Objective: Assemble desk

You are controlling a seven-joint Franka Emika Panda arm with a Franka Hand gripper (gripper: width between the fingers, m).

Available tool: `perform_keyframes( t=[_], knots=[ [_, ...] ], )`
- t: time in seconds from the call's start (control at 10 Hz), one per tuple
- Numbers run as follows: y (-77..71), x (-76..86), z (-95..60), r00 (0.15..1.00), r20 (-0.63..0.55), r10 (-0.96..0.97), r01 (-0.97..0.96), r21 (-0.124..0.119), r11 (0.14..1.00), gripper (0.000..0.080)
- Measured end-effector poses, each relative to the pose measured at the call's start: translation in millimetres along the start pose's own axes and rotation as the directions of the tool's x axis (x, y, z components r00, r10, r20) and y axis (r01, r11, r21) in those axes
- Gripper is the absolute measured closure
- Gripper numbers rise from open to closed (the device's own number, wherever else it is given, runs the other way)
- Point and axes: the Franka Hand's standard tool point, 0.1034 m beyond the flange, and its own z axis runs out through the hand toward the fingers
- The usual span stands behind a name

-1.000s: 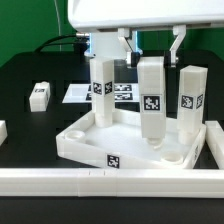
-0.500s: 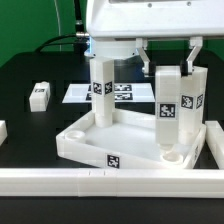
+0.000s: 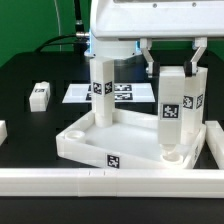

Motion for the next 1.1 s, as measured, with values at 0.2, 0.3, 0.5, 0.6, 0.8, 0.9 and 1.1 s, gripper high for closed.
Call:
perform_keyframes(
  t=[0.2,0.3,0.5,0.6,0.8,0.9,1.1],
  knots=[
    [0.3,5.3,2.1,0.999,-0.006,-0.045,0.045,-0.002,0.999,0.0509],
    [0.1,5.7,2.3,0.999,-0.007,-0.045,0.045,-0.002,0.999,0.0509],
    [-1.4,6.3,2.7,0.999,-0.011,-0.046,0.046,-0.001,0.999,0.0509],
    [-3.3,7.1,2.9,0.999,-0.019,-0.049,0.049,0.0,0.999,0.0509],
    [-7.9,3.4,6.7,0.998,-0.014,-0.053,0.053,0.003,0.999,0.0509],
    [-10.6,1.8,7.8,0.998,-0.012,-0.056,0.056,0.005,0.998,0.0509],
    [-11.4,-3.4,11.6,0.998,-0.012,-0.06,0.06,0.005,0.998,0.0509]
  ],
)
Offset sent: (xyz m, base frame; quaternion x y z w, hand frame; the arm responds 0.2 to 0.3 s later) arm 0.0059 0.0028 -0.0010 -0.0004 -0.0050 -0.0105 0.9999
